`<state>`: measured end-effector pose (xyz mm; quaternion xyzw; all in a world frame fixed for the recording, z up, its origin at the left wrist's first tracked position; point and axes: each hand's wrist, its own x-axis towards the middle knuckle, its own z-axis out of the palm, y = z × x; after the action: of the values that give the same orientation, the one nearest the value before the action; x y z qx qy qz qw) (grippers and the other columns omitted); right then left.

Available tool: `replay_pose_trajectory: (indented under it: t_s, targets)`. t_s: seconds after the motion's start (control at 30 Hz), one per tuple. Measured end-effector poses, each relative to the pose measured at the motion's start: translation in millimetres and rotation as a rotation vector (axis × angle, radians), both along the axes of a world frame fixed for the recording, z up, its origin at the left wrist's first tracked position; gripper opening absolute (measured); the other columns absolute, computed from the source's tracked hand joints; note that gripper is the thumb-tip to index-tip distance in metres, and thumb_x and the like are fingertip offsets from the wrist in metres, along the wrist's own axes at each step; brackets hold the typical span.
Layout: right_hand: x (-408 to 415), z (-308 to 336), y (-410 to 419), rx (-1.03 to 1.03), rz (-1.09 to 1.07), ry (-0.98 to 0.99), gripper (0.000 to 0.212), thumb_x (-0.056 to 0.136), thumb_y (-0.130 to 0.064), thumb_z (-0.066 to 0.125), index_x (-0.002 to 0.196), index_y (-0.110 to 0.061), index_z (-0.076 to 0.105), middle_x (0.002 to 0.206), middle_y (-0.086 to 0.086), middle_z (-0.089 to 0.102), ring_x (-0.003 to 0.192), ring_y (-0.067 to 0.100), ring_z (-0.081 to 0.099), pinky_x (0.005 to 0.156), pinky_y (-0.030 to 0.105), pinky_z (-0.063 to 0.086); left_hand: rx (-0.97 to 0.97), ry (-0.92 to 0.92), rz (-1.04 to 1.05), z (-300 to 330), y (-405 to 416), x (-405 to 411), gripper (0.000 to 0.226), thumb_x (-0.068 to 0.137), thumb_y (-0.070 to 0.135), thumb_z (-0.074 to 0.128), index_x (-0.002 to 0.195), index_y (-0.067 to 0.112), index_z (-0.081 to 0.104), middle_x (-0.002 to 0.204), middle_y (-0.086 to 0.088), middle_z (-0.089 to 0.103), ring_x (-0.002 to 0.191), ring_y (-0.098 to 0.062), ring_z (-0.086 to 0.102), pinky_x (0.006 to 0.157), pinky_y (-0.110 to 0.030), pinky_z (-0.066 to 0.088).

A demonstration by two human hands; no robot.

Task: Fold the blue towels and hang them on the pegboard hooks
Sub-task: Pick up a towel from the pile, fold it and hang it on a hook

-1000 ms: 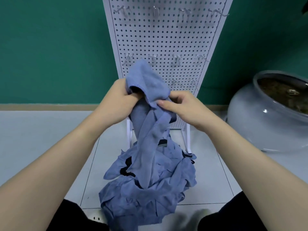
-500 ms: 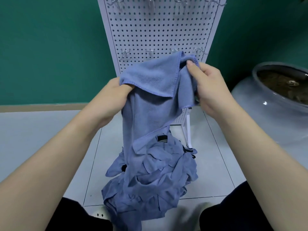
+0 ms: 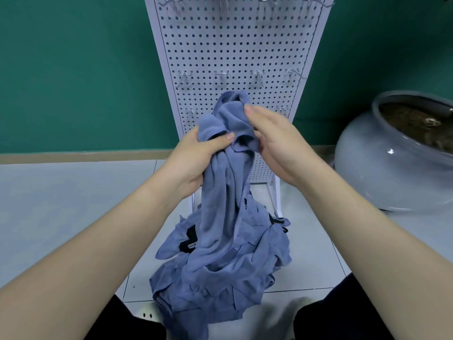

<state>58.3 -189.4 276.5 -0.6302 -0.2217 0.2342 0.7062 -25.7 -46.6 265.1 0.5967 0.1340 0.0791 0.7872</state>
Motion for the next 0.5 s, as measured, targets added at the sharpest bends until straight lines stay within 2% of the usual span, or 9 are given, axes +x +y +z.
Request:
replay_pose_trajectory:
  t_s: [0.07, 0.13, 0.2, 0.27, 0.33, 0.37, 0.43, 0.5]
  targets:
    - [-1.4, -12.0, 0.5, -0.133, -0.037, -0.086, 0.061, 0.091, -0.049, 0.071, 0.14, -0.015, 0.057, 0.128, 0.001, 0.071, 0.12, 0.012, 0.067, 0.111, 0.04, 0.049, -0.098, -0.04, 0.065, 5.7, 4.0, 1.5, 0.032, 0.1, 0.007, 0.064, 0.13, 0.001, 0.062, 0.12, -0.018, 0.074, 0.109, -0.029, 0.073, 0.089, -0.035, 0.061]
    - [-4.8, -26.0, -2.4, -0.282, 0.099, -0.075, 0.073, 0.079, -0.06, 0.078, 0.138, -0.023, 0.059, 0.127, -0.008, 0.072, 0.116, 0.004, 0.068, 0.101, 0.031, 0.052, -0.172, -0.071, 0.15, 13.7, 11.6, 4.2, 0.031, 0.1, 0.009, 0.065, 0.129, -0.001, 0.062, 0.12, -0.02, 0.073, 0.109, -0.029, 0.073, 0.091, -0.037, 0.061]
    - [-12.7, -38.9, -3.7, -0.421, 0.28, -0.063, 0.059, 0.081, -0.052, 0.082, 0.129, -0.022, 0.066, 0.122, -0.01, 0.075, 0.111, 0.003, 0.07, 0.095, 0.027, 0.053, -0.224, -0.091, 0.198, 21.0, 20.4, 6.8, 0.025, 0.1, 0.011, 0.065, 0.124, 0.002, 0.065, 0.115, -0.017, 0.075, 0.104, -0.024, 0.074, 0.089, -0.035, 0.062]
    - [-18.9, -49.3, 1.2, -0.423, 0.279, -0.096, 0.033, 0.091, -0.032, 0.079, 0.119, -0.016, 0.072, 0.116, -0.005, 0.077, 0.111, 0.011, 0.072, 0.102, 0.038, 0.055, -0.246, -0.09, 0.217, 24.7, 29.5, 8.0, 0.02, 0.101, 0.013, 0.064, 0.119, 0.004, 0.067, 0.102, -0.01, 0.078, 0.092, -0.016, 0.076, 0.081, -0.028, 0.062]
    - [-23.0, -50.7, 7.2, -0.357, 0.187, -0.091, 0.02, 0.098, -0.021, 0.071, 0.113, -0.008, 0.074, 0.112, 0.005, 0.079, 0.109, 0.024, 0.073, 0.104, 0.05, 0.054, -0.262, -0.093, 0.175, 23.2, 37.4, 7.7, 0.028, 0.103, 0.015, 0.062, 0.127, 0.002, 0.065, 0.111, -0.011, 0.077, 0.102, -0.018, 0.075, 0.089, -0.032, 0.061]
    - [-23.9, -48.2, 9.5, -0.324, 0.158, -0.083, 0.019, 0.1, -0.02, 0.068, 0.111, -0.006, 0.074, 0.111, 0.01, 0.078, 0.109, 0.03, 0.073, 0.103, 0.055, 0.053, -0.246, -0.085, 0.13, 21.2, 40.4, 7.1, 0.032, 0.104, 0.016, 0.06, 0.132, 0.001, 0.063, 0.12, -0.013, 0.074, 0.111, -0.022, 0.072, 0.095, -0.035, 0.059]
    - [-22.7, -38.8, 11.0, -0.277, 0.119, -0.071, 0.02, 0.1, -0.021, 0.066, 0.109, -0.005, 0.073, 0.112, 0.017, 0.076, 0.111, 0.04, 0.07, 0.102, 0.061, 0.051, -0.143, -0.023, 0.016, 15.9, 41.1, 1.7, 0.035, 0.105, 0.019, 0.056, 0.134, 0.0, 0.062, 0.125, -0.014, 0.073, 0.117, -0.024, 0.07, 0.097, -0.036, 0.058]
    - [-17.7, -27.8, 8.2, -0.222, 0.069, -0.065, 0.018, 0.1, -0.021, 0.066, 0.108, -0.007, 0.073, 0.112, 0.019, 0.076, 0.112, 0.039, 0.069, 0.103, 0.059, 0.052, -0.02, 0.054, -0.111, 6.1, 37.8, -3.9, 0.038, 0.105, 0.021, 0.053, 0.134, -0.001, 0.062, 0.127, -0.015, 0.072, 0.122, -0.027, 0.067, 0.101, -0.037, 0.055]
